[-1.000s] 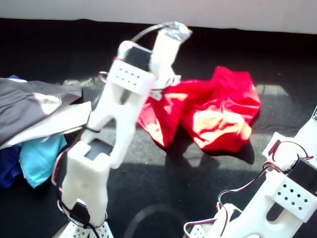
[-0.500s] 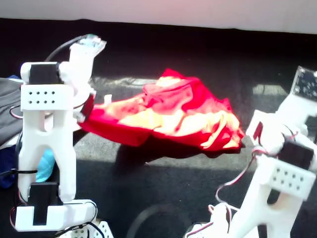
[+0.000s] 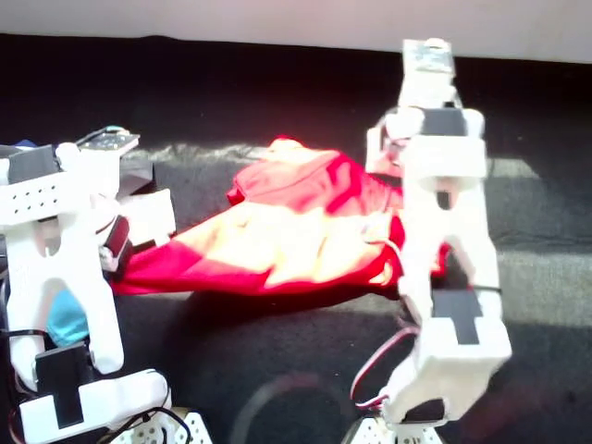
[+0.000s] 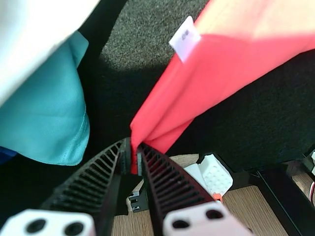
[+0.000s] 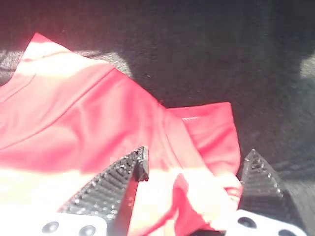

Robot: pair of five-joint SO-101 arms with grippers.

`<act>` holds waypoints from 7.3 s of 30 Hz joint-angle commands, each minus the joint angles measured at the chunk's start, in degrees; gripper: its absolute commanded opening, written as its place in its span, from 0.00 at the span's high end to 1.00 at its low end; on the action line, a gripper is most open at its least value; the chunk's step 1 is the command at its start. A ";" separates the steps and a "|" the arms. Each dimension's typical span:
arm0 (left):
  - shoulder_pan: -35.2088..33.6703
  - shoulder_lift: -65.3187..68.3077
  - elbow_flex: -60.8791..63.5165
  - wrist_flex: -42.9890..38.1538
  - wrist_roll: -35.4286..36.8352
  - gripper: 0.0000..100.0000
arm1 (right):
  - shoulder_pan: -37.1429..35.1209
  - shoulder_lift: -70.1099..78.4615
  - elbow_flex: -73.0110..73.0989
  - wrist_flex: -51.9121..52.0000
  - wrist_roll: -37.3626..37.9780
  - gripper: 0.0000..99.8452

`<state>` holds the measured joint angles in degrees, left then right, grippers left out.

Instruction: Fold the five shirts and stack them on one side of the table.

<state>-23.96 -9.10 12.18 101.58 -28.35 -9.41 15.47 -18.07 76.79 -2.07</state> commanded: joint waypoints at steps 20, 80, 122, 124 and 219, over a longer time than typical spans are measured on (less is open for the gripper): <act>-0.57 -2.07 -0.13 0.00 -0.44 0.99 | -9.54 47.52 -44.35 6.99 0.00 0.70; 17.80 -1.54 14.20 -9.32 7.65 0.99 | 12.26 -34.95 65.71 -3.47 13.19 0.99; 17.71 -1.54 12.35 -11.78 7.65 0.99 | 6.29 -11.03 31.60 -0.75 1.76 0.81; 17.71 -1.54 12.35 -11.78 7.65 0.99 | 6.11 -9.19 30.99 -0.75 1.76 0.81; 18.07 -1.98 1.71 -8.00 8.00 0.99 | 11.03 -19.12 15.16 2.24 2.11 0.99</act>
<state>-6.64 -9.10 15.43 93.41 -20.35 0.18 2.11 3.03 77.85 0.13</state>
